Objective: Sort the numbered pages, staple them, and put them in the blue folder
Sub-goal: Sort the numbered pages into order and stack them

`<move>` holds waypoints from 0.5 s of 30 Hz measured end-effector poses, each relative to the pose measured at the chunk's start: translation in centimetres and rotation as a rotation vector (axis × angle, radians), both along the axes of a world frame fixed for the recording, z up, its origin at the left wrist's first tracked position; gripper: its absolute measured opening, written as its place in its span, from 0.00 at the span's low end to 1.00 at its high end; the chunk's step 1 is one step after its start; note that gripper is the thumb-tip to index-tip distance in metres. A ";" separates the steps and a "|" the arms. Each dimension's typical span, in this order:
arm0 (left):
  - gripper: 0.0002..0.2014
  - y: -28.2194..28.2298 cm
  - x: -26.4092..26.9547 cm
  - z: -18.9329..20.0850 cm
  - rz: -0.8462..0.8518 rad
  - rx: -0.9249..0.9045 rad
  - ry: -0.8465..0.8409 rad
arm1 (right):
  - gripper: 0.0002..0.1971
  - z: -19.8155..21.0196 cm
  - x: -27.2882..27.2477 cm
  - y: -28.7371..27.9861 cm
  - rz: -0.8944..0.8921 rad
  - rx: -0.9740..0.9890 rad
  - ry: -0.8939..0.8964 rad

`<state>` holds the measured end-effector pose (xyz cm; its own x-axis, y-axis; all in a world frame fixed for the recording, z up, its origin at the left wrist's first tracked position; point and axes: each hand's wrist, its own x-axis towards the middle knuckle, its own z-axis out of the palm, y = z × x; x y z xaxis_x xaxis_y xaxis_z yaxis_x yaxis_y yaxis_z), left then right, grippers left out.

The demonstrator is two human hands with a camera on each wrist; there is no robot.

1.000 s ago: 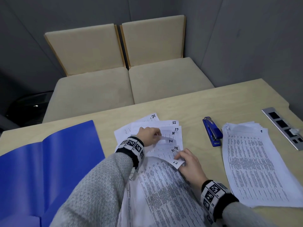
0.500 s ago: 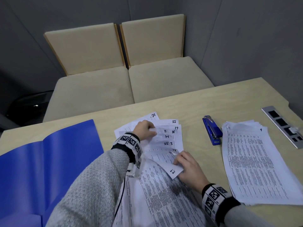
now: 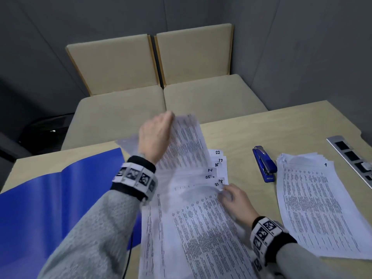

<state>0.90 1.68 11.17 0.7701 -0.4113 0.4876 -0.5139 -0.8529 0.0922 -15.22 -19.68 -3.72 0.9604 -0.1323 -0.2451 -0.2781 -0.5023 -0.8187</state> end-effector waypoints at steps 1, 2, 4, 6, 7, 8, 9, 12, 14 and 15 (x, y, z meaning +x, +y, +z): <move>0.07 1.1 -0.1 1.8 0.029 -0.044 -0.029 | 0.09 0.4 0.3 -0.2 -0.022 0.038 0.052; 0.07 2.2 -0.4 3.9 0.047 -0.090 -0.043 | 0.10 0.4 0.6 -0.4 -0.040 0.076 0.098; 0.06 4.5 -1.1 8.0 0.031 -0.233 -0.084 | 0.11 0.5 1.2 -0.9 -0.056 0.162 0.183; 0.06 7.0 -1.4 11.3 -0.014 -0.386 -0.089 | 0.13 0.4 1.9 -1.4 -0.072 0.254 0.239; 0.07 8.2 -1.1 12.4 -0.033 -0.442 -0.050 | 0.14 0.6 2.1 -1.5 -0.089 0.289 0.256; 0.06 9.2 -0.7 13.2 -0.056 -0.476 0.010 | 0.14 0.8 2.4 -1.6 -0.112 0.333 0.259; 0.05 10.0 -0.2 13.7 -0.082 -0.495 0.077 | 0.13 1.0 2.5 -1.7 -0.134 0.372 0.261; 0.05 9.7 0.2 12.6 -0.183 -0.423 0.333 | 0.10 1.2 2.8 -1.7 -0.135 0.446 0.268; 0.08 7.4 -0.2 9.7 -0.221 -0.276 0.541 | 0.09 1.4 2.8 -1.6 -0.149 0.463 0.284; 0.09 6.2 -0.6 7.6 -0.231 -0.208 0.653 | 0.09 1.6 2.8 -1.6 -0.163 0.481 0.297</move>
